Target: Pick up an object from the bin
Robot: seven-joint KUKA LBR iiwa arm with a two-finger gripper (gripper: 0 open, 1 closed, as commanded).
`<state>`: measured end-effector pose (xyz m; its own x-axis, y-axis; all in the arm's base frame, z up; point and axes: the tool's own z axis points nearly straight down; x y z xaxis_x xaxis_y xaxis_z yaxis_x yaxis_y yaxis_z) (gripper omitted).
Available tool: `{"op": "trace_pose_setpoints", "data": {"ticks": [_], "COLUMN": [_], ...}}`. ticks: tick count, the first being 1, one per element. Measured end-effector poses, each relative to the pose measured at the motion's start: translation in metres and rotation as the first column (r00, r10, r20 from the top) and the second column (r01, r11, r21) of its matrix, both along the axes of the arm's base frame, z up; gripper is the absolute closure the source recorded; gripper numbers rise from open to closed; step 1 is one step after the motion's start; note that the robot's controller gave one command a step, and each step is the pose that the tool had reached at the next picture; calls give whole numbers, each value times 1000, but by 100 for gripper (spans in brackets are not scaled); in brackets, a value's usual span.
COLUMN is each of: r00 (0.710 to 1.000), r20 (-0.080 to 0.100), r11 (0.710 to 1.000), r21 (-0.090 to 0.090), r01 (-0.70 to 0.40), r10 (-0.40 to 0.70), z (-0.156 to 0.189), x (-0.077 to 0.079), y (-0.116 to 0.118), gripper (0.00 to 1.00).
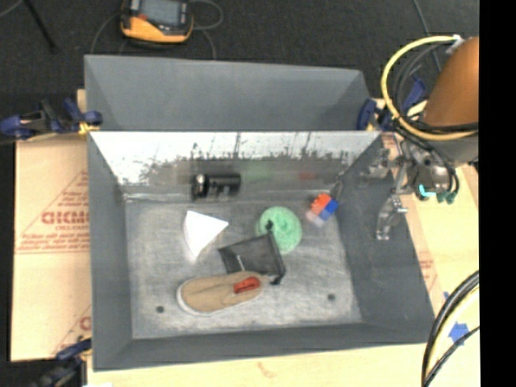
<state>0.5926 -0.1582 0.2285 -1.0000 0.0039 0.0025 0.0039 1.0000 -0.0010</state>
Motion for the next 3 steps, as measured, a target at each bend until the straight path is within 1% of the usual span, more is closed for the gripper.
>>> {"op": "trace_pose_setpoints", "data": {"ticks": [1, 2, 3], "r00": [1000, 997, 994], "r20": [7, 11, 12], "r11": [1000, 997, 994], "r21": [-2, -3, -3], "r01": [-3, -75, -109], "r10": [3, 75, 109], "z": [4, -36, -94], "x": [2, -12, 7], "y": [1, 20, 44], "gripper": [0, 0, 0]}}
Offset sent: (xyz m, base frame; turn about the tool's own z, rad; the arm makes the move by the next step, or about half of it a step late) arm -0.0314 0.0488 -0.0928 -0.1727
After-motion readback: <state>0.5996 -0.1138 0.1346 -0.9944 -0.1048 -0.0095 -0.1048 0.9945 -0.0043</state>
